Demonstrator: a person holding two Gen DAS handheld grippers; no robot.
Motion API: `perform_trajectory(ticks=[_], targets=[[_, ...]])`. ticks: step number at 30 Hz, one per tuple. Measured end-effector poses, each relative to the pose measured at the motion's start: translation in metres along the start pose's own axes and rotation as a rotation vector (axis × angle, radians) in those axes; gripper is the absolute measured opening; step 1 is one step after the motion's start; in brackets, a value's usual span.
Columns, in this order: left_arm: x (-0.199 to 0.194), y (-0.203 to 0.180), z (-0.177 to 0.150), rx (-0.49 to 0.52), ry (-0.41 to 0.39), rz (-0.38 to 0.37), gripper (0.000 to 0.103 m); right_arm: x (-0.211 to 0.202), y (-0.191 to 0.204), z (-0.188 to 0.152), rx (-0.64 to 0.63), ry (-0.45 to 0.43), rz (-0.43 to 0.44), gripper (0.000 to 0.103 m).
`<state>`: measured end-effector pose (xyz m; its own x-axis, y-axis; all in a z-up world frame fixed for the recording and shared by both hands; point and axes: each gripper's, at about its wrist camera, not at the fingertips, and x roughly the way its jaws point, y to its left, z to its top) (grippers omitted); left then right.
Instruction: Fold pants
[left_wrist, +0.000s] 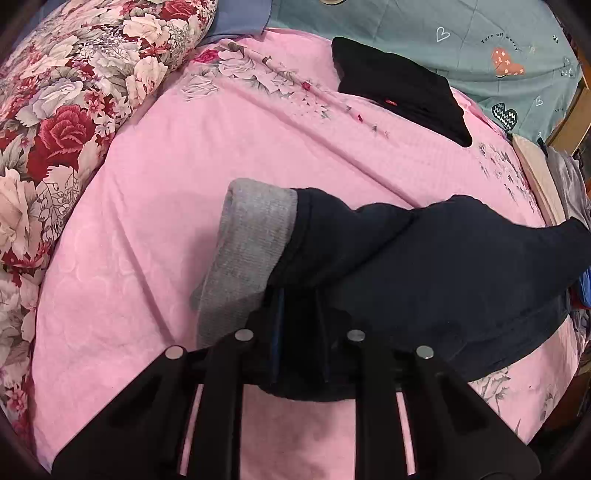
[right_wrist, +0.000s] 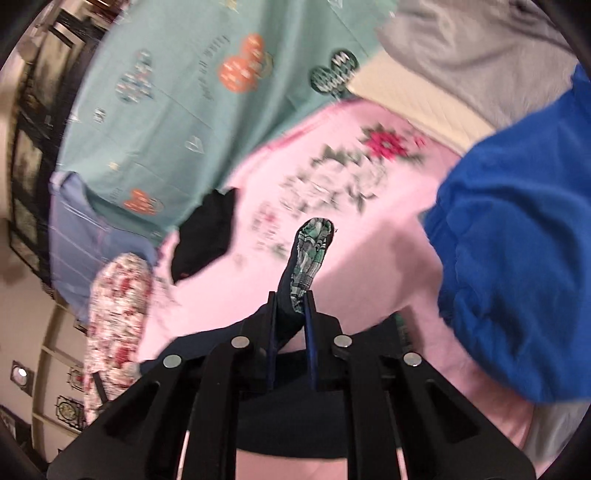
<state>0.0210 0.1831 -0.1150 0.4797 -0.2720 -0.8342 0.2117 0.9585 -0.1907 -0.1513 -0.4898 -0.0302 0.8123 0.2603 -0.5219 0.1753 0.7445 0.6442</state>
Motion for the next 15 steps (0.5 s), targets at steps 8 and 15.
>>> perform_trajectory(ticks=[8, 15], targets=[[0.002, 0.002, 0.000, 0.016, 0.003, -0.011, 0.016, -0.021, -0.064, -0.059, 0.204, 0.050, -0.057, 0.013], [-0.002, 0.000, 0.004, 0.030, 0.017, 0.003, 0.016, -0.024, -0.085, -0.063, 0.211, 0.038, -0.159, 0.010]])
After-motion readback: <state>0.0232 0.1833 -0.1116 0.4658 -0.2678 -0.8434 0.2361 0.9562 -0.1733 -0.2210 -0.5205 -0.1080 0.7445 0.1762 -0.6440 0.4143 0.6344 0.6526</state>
